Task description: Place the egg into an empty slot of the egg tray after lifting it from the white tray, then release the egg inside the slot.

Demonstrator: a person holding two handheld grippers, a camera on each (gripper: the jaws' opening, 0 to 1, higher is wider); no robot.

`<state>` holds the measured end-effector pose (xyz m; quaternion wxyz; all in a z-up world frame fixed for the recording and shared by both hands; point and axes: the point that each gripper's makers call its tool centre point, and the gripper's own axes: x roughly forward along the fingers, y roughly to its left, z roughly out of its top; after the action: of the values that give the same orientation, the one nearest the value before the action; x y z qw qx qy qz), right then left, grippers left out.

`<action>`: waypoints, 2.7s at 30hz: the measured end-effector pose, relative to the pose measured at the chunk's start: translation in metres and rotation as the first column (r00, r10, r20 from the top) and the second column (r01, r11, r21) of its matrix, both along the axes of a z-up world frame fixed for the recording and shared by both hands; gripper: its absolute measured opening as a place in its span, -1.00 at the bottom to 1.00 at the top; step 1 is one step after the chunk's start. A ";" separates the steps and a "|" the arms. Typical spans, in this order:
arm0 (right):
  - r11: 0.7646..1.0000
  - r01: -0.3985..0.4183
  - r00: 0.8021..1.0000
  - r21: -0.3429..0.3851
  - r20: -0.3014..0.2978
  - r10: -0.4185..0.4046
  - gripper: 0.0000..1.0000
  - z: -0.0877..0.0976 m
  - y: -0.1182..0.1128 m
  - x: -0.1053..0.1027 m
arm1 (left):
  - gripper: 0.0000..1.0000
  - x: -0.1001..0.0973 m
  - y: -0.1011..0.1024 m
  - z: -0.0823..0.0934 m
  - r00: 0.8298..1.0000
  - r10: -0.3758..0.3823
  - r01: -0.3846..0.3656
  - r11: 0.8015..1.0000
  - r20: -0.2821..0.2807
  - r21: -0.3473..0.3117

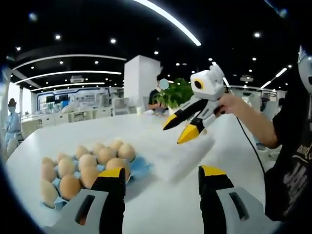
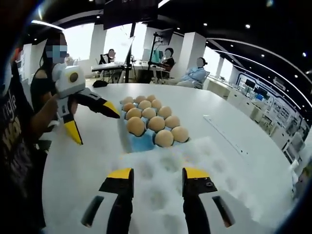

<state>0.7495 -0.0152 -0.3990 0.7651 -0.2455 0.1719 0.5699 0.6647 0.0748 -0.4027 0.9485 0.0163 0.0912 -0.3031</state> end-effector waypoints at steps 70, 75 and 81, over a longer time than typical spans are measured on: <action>0.928 0.373 0.927 -0.006 -0.038 -0.373 -0.14 -0.026 -0.165 0.028 | 0.23 0.012 -0.027 -0.002 0.997 -0.064 0.065 0.998 -0.039 0.019; 0.919 0.393 0.914 0.039 -0.124 -0.386 -0.14 -0.029 -0.169 0.027 | 0.23 0.011 -0.030 -0.002 0.997 -0.067 0.068 0.998 -0.044 0.019; 0.912 0.402 0.908 0.087 -0.164 -0.385 -0.16 -0.031 -0.173 0.030 | 0.23 0.013 -0.030 -0.002 0.997 -0.065 0.066 0.998 -0.046 0.016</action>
<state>0.7790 -0.1878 -0.4296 0.8632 -0.1183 0.2381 0.4292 0.6776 0.0448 -0.4045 0.9355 0.0207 0.1150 -0.3335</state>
